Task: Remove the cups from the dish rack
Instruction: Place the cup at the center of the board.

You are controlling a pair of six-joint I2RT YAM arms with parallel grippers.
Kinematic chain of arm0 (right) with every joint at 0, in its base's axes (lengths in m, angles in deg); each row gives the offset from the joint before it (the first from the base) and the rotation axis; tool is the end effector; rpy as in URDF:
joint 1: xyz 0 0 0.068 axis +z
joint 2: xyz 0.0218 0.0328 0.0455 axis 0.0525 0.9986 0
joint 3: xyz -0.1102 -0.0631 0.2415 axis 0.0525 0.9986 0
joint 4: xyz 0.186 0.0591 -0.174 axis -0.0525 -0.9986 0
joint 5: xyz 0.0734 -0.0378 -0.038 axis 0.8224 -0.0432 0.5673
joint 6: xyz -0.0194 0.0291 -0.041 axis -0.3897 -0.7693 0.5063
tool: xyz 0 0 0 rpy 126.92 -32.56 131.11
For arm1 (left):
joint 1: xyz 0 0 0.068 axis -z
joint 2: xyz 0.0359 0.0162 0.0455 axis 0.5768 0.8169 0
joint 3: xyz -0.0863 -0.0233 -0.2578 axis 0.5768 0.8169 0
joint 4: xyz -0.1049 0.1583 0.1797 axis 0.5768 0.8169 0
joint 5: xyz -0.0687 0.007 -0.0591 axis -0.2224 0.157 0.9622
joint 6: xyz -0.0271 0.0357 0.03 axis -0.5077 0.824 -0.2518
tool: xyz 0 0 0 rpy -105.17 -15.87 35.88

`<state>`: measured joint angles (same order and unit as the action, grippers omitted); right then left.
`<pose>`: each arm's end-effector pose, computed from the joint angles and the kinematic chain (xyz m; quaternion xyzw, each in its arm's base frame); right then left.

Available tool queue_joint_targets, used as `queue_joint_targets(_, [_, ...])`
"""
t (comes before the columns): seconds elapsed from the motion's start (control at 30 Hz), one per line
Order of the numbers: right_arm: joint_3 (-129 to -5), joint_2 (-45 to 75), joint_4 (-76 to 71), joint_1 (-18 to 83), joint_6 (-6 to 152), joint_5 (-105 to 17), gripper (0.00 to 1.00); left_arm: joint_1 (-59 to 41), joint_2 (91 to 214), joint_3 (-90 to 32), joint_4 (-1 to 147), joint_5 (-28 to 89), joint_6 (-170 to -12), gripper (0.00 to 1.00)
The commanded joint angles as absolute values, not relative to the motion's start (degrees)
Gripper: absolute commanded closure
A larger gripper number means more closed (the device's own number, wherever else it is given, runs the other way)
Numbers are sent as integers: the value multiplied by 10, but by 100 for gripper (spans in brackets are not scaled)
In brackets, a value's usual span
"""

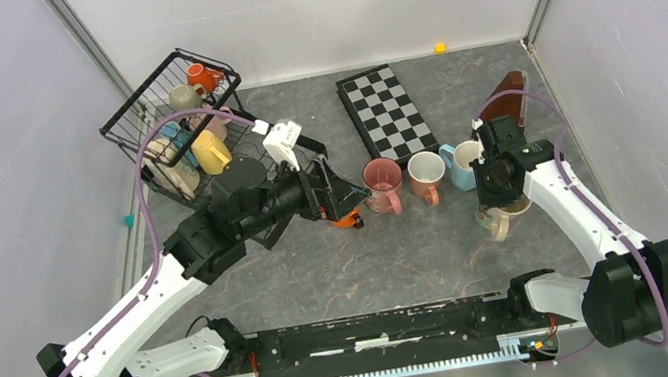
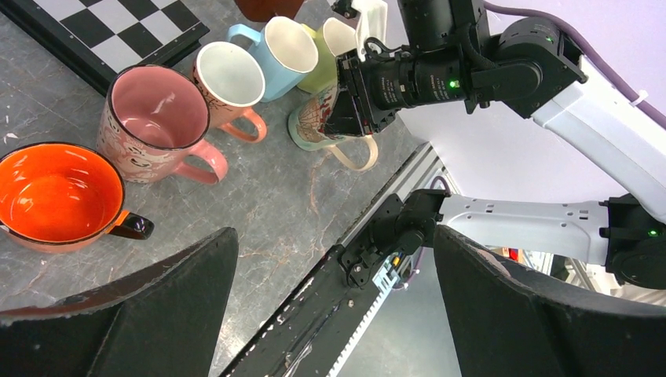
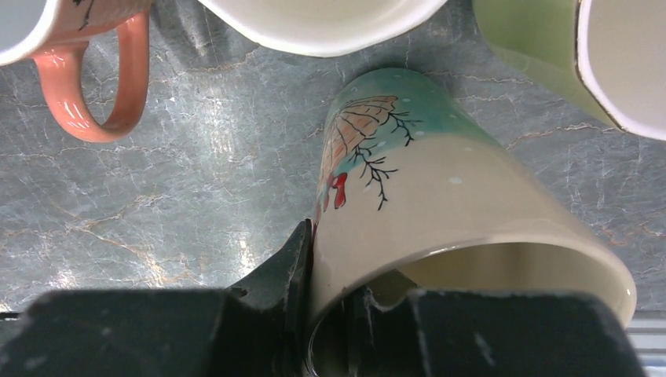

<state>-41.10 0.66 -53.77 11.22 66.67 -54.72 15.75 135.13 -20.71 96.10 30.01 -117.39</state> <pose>0.2057 0.0280 0.2401 0.0460 0.9815 0.0117 0.1853 0.1355 -0.1747 0.3956 0.1321 0.7800 -0.4636 0.3990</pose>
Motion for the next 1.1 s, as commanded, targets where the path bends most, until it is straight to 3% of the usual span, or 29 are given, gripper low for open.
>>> queue_joint_targets(0.0, [-407, -1, -500, 110, 680, -570, 80, 160, 1354, -215, 962, 307, -1159, 0])
queue_joint_targets(0.2, [-421, -6, -502, 111, 683, -563, 61, 160, 1356, -222, 974, 299, -1156, 0])
queue_joint_targets(0.53, [-485, -38, -551, 110, 689, -573, 43, 160, 1356, -238, 1004, 282, -1147, 0])
queue_joint_targets(0.7, [-515, -82, -579, 110, 692, -578, 26, 160, 1355, -251, 1021, 270, -1143, 0])
queue_joint_targets(0.87, [-539, -126, -579, 111, 694, -566, 2, 160, 1356, -255, 1032, 252, -1145, 0])
queue_joint_targets(1.07, [-535, -163, -517, 111, 665, -477, 2, 160, 1364, -254, 1046, 225, -1151, 0])
